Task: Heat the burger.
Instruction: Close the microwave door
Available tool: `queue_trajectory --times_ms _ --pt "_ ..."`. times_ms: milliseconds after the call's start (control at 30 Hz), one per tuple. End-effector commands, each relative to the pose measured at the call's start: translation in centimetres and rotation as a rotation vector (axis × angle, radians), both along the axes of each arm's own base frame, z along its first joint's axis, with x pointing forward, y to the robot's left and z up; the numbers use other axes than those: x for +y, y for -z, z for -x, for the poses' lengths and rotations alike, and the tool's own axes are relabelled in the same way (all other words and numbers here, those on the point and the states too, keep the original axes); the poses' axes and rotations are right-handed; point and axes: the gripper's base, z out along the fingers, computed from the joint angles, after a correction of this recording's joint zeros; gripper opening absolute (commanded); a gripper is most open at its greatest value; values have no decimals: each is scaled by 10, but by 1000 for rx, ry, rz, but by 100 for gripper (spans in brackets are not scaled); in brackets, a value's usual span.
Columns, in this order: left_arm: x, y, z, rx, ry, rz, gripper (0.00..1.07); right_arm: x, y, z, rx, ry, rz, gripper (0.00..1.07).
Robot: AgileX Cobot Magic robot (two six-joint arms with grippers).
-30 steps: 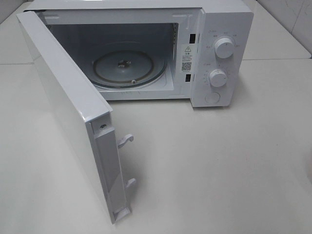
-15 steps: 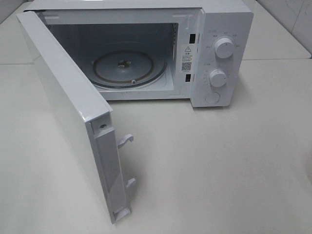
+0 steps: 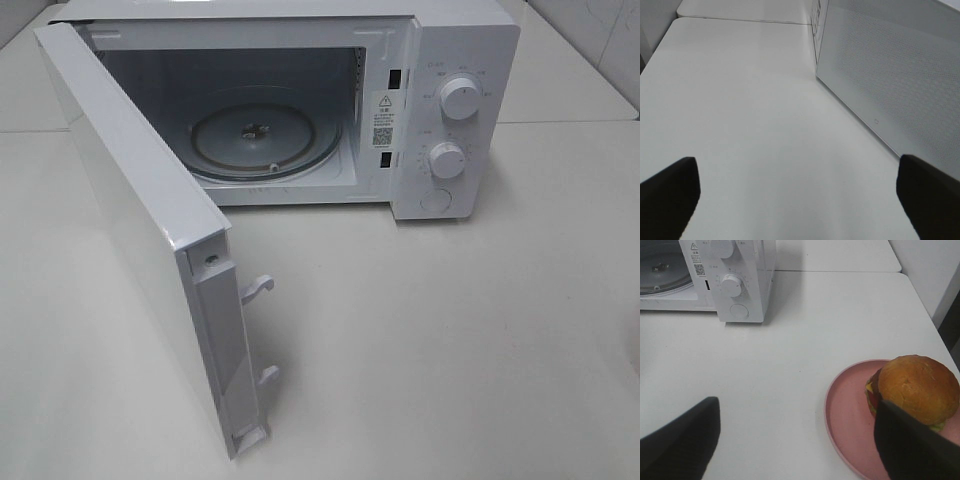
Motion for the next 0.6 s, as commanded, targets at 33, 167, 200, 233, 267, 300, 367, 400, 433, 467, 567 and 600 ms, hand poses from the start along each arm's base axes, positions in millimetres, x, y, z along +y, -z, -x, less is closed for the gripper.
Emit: queue_trajectory --times_ms 33,167,200,233,267,300,367,400,433,467,567,600 --pt "0 0 2 -11 -2 -3 100 0 0 5 -46 -1 6 76" --pt "0 0 2 -11 -2 -3 100 0 0 5 -46 -1 6 76" --pt "0 0 2 -11 -2 -3 100 0 0 5 -46 -1 6 76" --pt "0 0 2 -11 -2 -3 100 0 0 5 -46 -1 6 76" --pt "0 0 2 -11 -2 -3 100 0 0 5 -46 -1 6 76" --pt "0 0 2 -11 -2 -3 100 0 0 5 -46 -1 6 76" --pt "0 0 2 -11 -2 -3 100 0 0 5 -46 -1 6 76" --pt "0 0 2 -11 -2 -4 100 0 0 5 -46 -1 6 76" --pt "0 0 2 -11 -2 -4 100 0 0 5 -46 -1 6 76" --pt "0 0 2 -11 -3 -3 100 0 0 5 -46 -1 6 76" --pt "0 -2 2 -23 -4 15 99 0 0 5 -46 -1 6 76" --pt "0 -2 2 -23 -4 15 99 0 0 5 -46 -1 6 76"
